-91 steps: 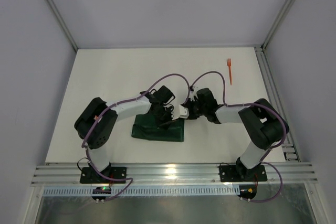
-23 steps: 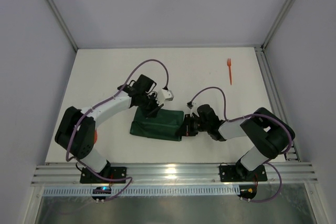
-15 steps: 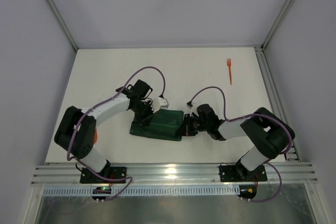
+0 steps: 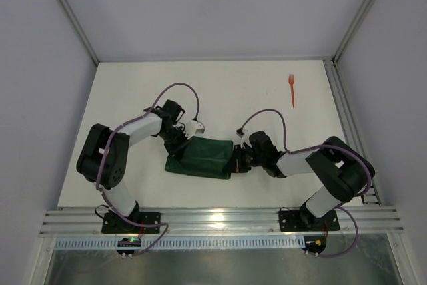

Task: Fold the napkin into a case and place the utensils inside
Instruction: Smooth out the 2/3-rectangle-folded napkin at the center of the board.

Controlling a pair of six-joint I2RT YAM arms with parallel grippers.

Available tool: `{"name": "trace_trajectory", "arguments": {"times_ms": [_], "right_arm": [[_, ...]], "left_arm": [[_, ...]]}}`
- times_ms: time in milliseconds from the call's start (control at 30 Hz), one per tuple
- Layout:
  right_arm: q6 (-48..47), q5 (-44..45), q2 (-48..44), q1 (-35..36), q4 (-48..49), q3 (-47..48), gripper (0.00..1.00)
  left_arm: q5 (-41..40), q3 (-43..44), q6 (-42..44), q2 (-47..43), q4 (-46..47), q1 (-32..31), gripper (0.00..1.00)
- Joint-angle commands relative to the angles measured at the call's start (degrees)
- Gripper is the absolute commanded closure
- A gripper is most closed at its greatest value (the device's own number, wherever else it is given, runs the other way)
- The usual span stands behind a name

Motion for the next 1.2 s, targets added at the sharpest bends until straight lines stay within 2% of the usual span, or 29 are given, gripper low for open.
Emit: {"name": "trace_trajectory", "arguments": {"times_ms": [0,267,400,500,733,1000,1167], "right_arm": [[-3.3,4.5,0.9,0.1,-6.1,0.3,0.96],[-3.7,4.4,1.5,0.1,-6.5,0.8,0.96],[-4.2,4.6,1.2,0.1,-7.4,1.6,0.96],[-5.4,5.0,0.6,0.0,-9.4,3.0,0.96],[-6.9,6.0,-1.5,0.0,-13.4,5.8,0.96],[-7.3,6.8,-2.5,1.3,-15.4,8.2,0.96],[-9.4,8.8,-4.1,3.9,-18.4,11.3,0.96]], "left_arm": [[-1.1,0.4,-0.3,2.1,2.4,1.0,1.00],[2.8,0.3,-0.6,0.1,0.4,1.2,0.97],[6.6,2.8,-2.0,-3.2,-2.7,3.3,0.83],[8.0,3.7,-2.8,-6.3,-4.0,4.4,0.80],[11.1,0.5,-2.3,-7.9,-7.5,4.4,0.80],[5.2,-4.8,-2.1,-4.1,-2.9,3.2,0.80],[4.5,-5.4,-2.6,-1.7,-0.9,3.0,0.80]]}}
